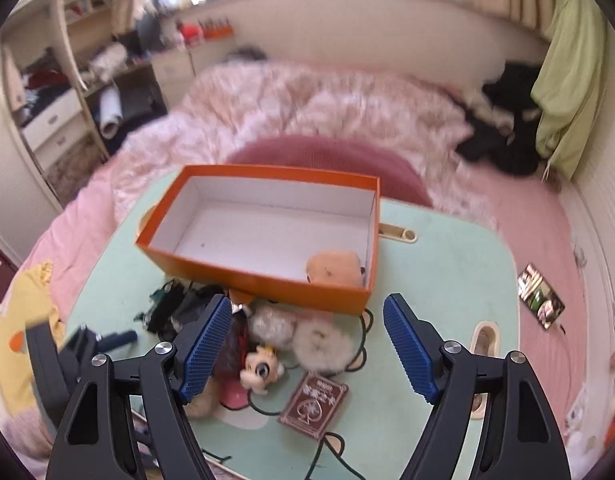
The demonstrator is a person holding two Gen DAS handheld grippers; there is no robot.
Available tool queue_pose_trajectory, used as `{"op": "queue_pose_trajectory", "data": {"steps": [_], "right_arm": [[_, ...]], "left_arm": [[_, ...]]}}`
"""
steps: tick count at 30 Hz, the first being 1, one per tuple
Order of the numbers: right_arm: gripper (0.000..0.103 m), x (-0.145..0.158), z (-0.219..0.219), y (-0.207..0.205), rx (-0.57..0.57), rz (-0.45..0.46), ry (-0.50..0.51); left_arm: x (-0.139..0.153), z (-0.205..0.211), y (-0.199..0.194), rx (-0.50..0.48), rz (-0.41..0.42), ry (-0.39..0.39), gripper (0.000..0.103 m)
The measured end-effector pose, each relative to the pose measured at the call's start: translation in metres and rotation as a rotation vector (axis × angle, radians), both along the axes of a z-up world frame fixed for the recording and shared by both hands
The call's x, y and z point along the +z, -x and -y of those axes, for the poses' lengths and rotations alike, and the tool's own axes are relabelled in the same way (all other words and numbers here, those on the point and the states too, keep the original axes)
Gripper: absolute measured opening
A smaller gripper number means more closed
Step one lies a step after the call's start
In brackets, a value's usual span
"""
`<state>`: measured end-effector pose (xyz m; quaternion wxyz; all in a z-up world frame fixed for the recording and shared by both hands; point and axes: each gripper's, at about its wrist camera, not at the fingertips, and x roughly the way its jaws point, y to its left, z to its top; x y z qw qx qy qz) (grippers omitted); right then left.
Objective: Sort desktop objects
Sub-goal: 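Reach into the box and grasp the tan plush with the right tool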
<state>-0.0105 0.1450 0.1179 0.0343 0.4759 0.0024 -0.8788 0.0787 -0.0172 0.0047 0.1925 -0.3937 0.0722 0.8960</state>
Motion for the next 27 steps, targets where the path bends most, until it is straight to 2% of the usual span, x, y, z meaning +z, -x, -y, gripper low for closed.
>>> {"op": "queue_pose_trajectory", "data": {"steps": [3,4,5,7,10,13,16,17,19,21,22,24,27], "right_arm": [[0.055,-0.014,0.005,0.055,0.005,0.204,0.005],[0.043,-0.022,0.007,0.069,0.004,0.254,-0.015],[0.039,-0.031,0.008,0.081,-0.01,0.297,-0.051],[0.039,-0.048,0.008,0.094,-0.054,0.351,-0.108],[0.039,-0.068,0.005,0.105,-0.071,0.419,-0.13],[0.04,-0.08,0.002,0.113,-0.104,0.44,-0.174],[0.043,-0.086,0.006,0.115,-0.114,0.418,-0.247],[0.037,-0.086,0.007,0.114,-0.117,0.408,-0.265],[0.035,-0.084,0.008,0.113,-0.125,0.388,-0.264],[0.032,-0.075,0.005,0.111,-0.128,0.363,-0.199],[0.032,-0.068,0.002,0.109,-0.13,0.338,-0.136],[0.032,-0.046,-0.007,0.101,-0.127,0.264,-0.021],[0.032,-0.011,-0.016,0.075,-0.107,0.156,0.073]], "left_arm": [[0.0,0.0,0.0,0.0,0.0,-0.001,0.103],[0.0,0.0,0.0,-0.001,-0.001,-0.001,0.103],[0.0,0.001,0.0,-0.001,-0.003,-0.002,0.103],[0.0,0.0,-0.001,-0.002,-0.005,-0.004,0.103],[0.0,0.001,-0.002,-0.003,-0.008,-0.008,0.103],[0.0,0.001,-0.001,-0.003,-0.011,-0.012,0.103],[0.0,0.001,0.0,-0.002,-0.013,-0.012,0.103],[0.001,0.001,0.0,-0.002,-0.013,-0.013,0.103],[0.0,0.001,0.0,-0.002,-0.013,-0.013,0.103],[0.0,0.0,0.0,-0.001,-0.012,-0.013,0.103],[0.0,0.0,0.0,-0.001,-0.012,-0.013,0.103],[0.0,0.0,0.0,-0.001,-0.013,-0.013,0.103],[0.0,0.0,0.0,-0.001,-0.012,-0.012,0.103]]}}
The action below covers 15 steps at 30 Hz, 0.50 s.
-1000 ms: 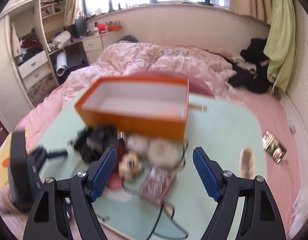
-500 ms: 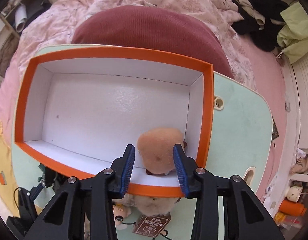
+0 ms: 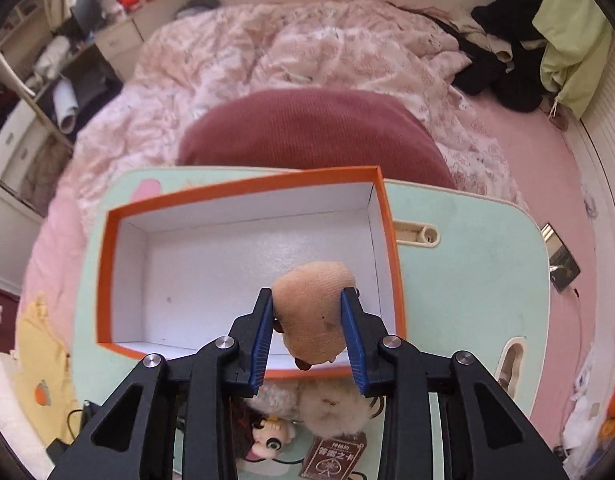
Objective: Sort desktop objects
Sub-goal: 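Carry the tan plush out and set it on the desk, open right tool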
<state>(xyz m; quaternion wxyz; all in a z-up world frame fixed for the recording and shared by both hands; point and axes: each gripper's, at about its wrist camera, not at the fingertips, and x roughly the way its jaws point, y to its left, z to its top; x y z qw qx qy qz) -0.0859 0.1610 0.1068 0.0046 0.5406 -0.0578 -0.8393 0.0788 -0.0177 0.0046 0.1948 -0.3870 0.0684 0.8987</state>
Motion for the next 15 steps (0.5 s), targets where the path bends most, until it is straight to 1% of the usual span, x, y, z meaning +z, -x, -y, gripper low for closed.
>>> {"op": "queue_pose_trajectory", "data": {"steps": [3,5,7,9,12,13,15], "right_arm": [[0.033,0.021,-0.012,-0.036,0.024,-0.057,0.067],[0.034,0.018,-0.019,-0.062,0.035,-0.068,0.06],[0.034,-0.001,-0.022,-0.076,0.031,-0.028,0.02],[0.034,-0.025,-0.029,-0.084,0.007,0.022,-0.005],[0.034,-0.058,-0.04,-0.082,-0.03,0.083,0.025],[0.035,-0.065,-0.042,-0.081,-0.045,0.088,0.043],[0.035,-0.064,-0.039,-0.083,-0.048,0.057,0.034]], "left_arm": [[0.0,0.0,0.0,-0.001,0.001,0.0,0.103],[0.0,0.0,0.0,-0.001,0.0,0.001,0.103],[0.0,0.001,0.0,0.0,0.001,0.001,0.103],[0.0,0.001,0.001,0.002,0.002,0.002,0.103],[0.0,0.002,0.002,0.003,0.004,0.005,0.103],[0.0,0.002,0.002,0.003,0.004,0.005,0.103],[-0.001,0.001,0.002,0.004,0.004,0.006,0.103]]}}
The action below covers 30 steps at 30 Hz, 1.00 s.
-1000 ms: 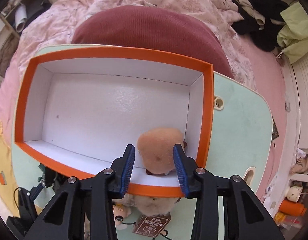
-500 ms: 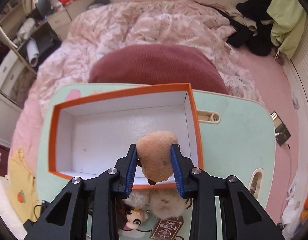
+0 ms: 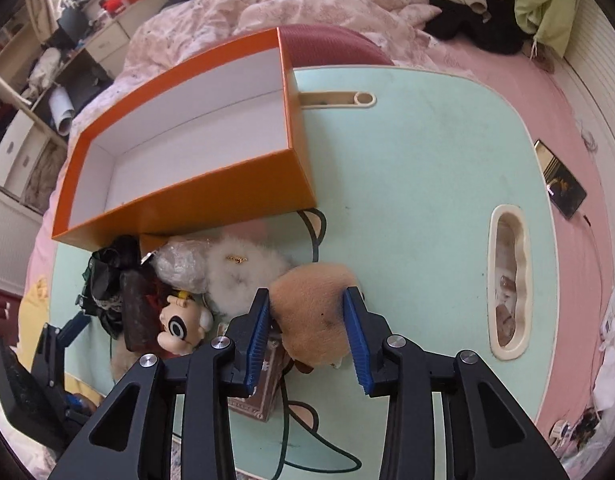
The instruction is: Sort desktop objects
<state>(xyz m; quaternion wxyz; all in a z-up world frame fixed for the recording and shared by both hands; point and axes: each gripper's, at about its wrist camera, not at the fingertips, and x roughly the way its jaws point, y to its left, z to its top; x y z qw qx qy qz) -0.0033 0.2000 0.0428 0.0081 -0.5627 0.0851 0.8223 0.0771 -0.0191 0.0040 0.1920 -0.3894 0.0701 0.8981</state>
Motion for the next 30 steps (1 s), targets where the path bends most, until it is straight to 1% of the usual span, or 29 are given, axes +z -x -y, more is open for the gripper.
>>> {"op": "queue_pose_trajectory", "data": {"steps": [1,4,5,7,9,11,13,15,17,20,21,23,24,27,28,29,30], "right_arm": [[0.036,0.002,0.004,0.0,0.01,-0.006,0.0],[0.038,0.002,0.012,0.002,0.045,-0.006,0.082],[0.039,0.002,0.016,0.002,0.056,-0.007,0.093],[0.042,0.005,0.021,0.001,0.067,-0.034,0.065],[0.05,0.013,0.024,-0.01,0.064,-0.114,0.019],[0.072,0.027,0.024,-0.025,0.061,-0.218,-0.006],[0.079,0.035,0.024,-0.048,0.073,-0.303,-0.037],[0.079,0.035,0.027,-0.066,0.101,-0.349,-0.082],[0.079,0.027,0.027,-0.089,0.132,-0.386,-0.114],[0.079,0.006,0.024,-0.12,0.176,-0.426,-0.067],[0.079,-0.001,0.025,-0.128,0.19,-0.431,-0.065],[0.079,-0.016,0.028,-0.138,0.21,-0.43,-0.082],[0.079,-0.024,0.029,-0.136,0.214,-0.425,-0.09],[0.081,-0.049,0.042,-0.131,0.205,-0.375,-0.158],[0.089,-0.052,0.05,-0.131,0.223,-0.38,-0.203],[0.099,-0.053,0.055,-0.13,0.251,-0.378,-0.2],[0.101,-0.054,0.057,-0.129,0.273,-0.365,-0.193]], "left_arm": [[0.0,0.0,0.0,0.0,0.001,-0.001,0.103],[-0.001,0.002,0.0,0.0,0.001,-0.002,0.103],[-0.001,0.002,0.0,0.0,0.001,-0.003,0.103],[-0.001,0.001,0.0,0.0,0.001,-0.002,0.103],[-0.001,0.001,0.0,0.0,0.001,-0.003,0.103],[-0.001,0.001,0.0,0.0,0.001,-0.003,0.103],[-0.001,0.001,0.0,0.001,0.001,-0.003,0.103],[-0.001,0.001,0.0,0.001,0.001,-0.003,0.103],[-0.001,0.001,0.0,0.001,0.001,-0.003,0.103],[-0.001,0.001,0.0,0.001,0.001,-0.003,0.103],[-0.001,0.001,0.0,0.001,0.001,-0.003,0.103],[-0.001,0.001,0.0,0.001,0.001,-0.003,0.103],[-0.001,0.001,0.0,0.001,0.001,-0.003,0.103],[-0.001,0.001,0.0,0.001,0.0,-0.004,0.103],[-0.001,0.001,0.0,0.001,-0.001,-0.001,0.103],[0.0,0.001,-0.001,0.002,-0.002,-0.002,0.103],[0.0,0.001,-0.002,0.002,0.0,-0.003,0.103]]}}
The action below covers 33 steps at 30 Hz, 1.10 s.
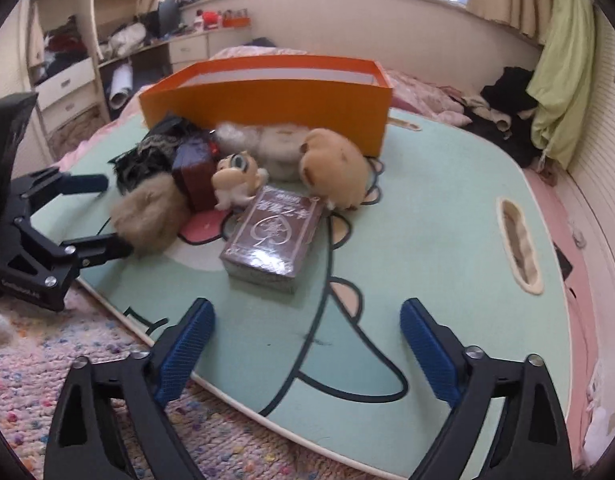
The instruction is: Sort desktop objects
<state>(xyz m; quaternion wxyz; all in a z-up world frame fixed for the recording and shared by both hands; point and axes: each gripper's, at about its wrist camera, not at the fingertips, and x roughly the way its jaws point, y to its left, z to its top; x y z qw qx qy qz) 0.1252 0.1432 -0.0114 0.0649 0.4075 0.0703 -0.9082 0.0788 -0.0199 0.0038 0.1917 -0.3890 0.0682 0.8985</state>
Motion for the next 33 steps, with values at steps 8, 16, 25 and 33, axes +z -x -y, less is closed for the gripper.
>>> {"op": "queue_pose_trajectory", "data": {"steps": [8,16,25,33], "right_arm": [[0.103,0.0,-0.003,0.003,0.003,0.004,0.012],[0.103,0.0,-0.003,0.004,0.009,0.001,0.011],[0.103,-0.001,-0.003,0.003,0.016,0.0,0.009],[0.103,0.0,-0.001,0.002,0.024,-0.005,0.01]], "left_arm": [[0.0,0.001,-0.004,0.023,-0.006,0.001,0.103],[0.019,0.013,0.007,0.035,0.039,-0.035,0.103],[0.112,0.037,0.054,0.159,0.069,-0.235,0.103],[0.115,-0.003,0.126,0.255,0.156,-0.135,0.103]]}}
